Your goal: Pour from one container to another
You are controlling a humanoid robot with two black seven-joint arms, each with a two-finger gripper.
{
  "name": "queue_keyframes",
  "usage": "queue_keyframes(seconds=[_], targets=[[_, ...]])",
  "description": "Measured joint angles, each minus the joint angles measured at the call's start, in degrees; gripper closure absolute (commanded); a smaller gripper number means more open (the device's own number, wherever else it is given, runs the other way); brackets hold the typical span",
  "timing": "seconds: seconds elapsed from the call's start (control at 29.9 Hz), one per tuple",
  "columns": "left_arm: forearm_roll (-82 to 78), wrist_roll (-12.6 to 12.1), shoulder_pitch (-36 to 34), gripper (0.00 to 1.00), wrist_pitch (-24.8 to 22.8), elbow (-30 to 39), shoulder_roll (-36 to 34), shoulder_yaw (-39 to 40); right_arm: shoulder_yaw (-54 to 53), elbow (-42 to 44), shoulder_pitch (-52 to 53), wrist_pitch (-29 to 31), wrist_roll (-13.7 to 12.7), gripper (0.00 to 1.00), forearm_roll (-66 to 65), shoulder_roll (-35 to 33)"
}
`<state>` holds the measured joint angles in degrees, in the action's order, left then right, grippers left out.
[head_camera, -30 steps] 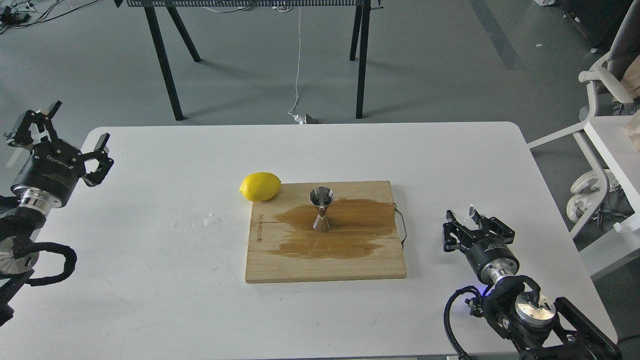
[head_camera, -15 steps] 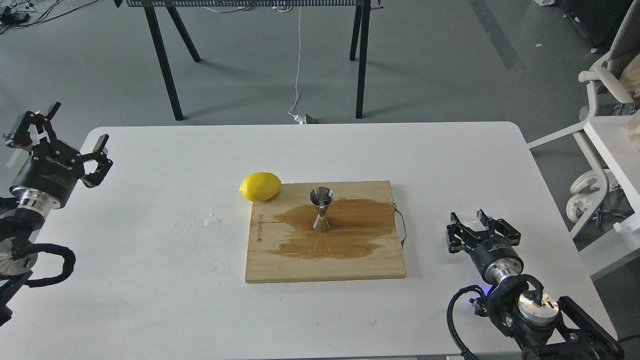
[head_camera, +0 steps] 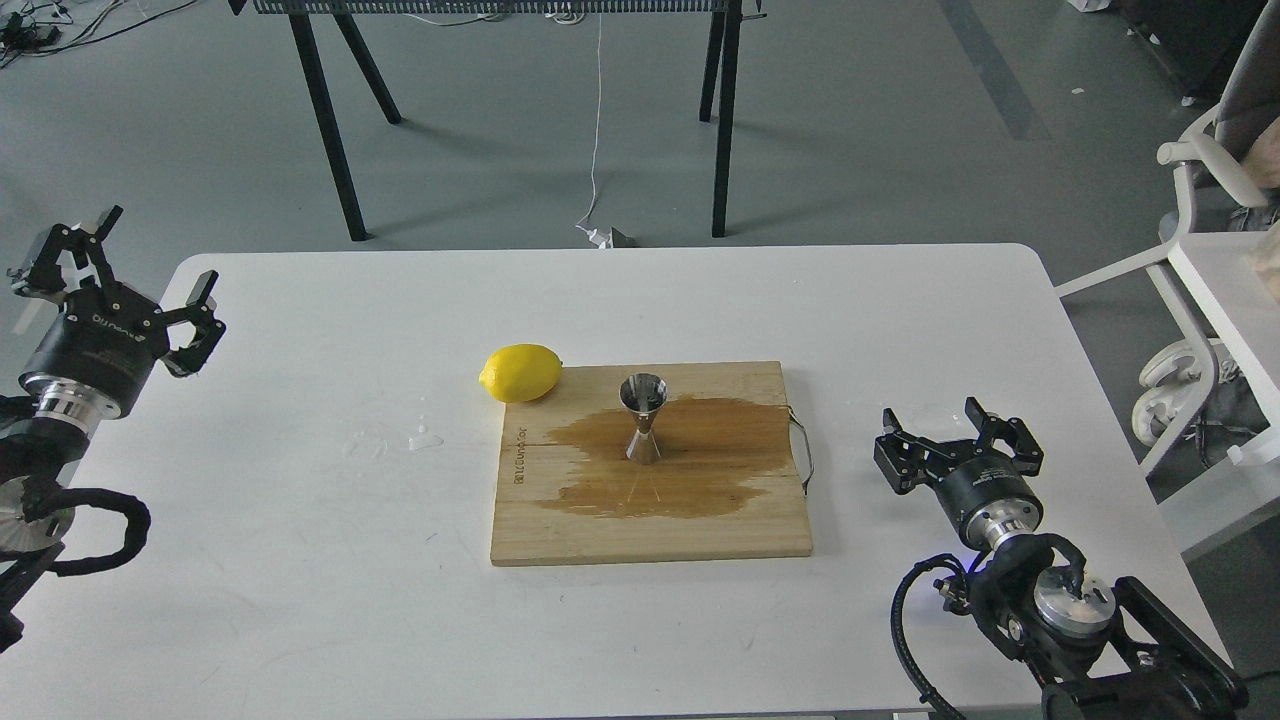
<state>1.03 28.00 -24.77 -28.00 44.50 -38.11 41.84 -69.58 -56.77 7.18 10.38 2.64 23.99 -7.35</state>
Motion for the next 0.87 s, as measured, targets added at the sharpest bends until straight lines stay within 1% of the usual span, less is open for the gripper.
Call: queue_keyframes(seconds=[0.2, 0.27, 0.4, 0.53, 0.67, 0.77, 0.87], targets=[[0.0, 0.0, 0.0, 0.01, 0.0, -0.7, 0.0, 0.0, -0.6, -6.8, -2.2, 0.0, 0.3, 0.05, 0.1, -3.4], [0.0, 0.0, 0.0, 0.01, 0.0, -0.7, 0.1, 0.0, -0.9, -9.7, -2.6, 0.0, 0.5, 0.02, 0.1, -5.1], [-0.5, 0.0, 0.0, 0.01, 0.0, -0.8, 0.1, -0.2, -0.9, -13.5, -2.0, 0.5, 0.6, 0.01, -0.4, -9.6], [-0.9, 0.0, 0.0, 0.01, 0.0, -1.4, -0.1, -0.3, 0.2, -14.0, 2.5, 5.3, 0.6, 0.01, -2.3, -14.5], [-1.1, 0.0, 0.1, 0.01, 0.0, -1.6, -0.9, -0.3, 4.5, -12.0, 8.3, 9.5, 0.6, 0.01, -7.1, -19.6], [-1.0, 0.0, 0.1, 0.01, 0.0, -1.5, -1.8, 0.0, 7.6, -11.1, 11.6, 12.5, 0.6, 0.01, -8.2, -20.8], [-1.0, 0.0, -0.3, 0.01, 0.0, -1.4, -1.9, 0.3, 8.0, -10.8, 12.3, 15.5, 0.6, 0.01, -8.3, -20.9]])
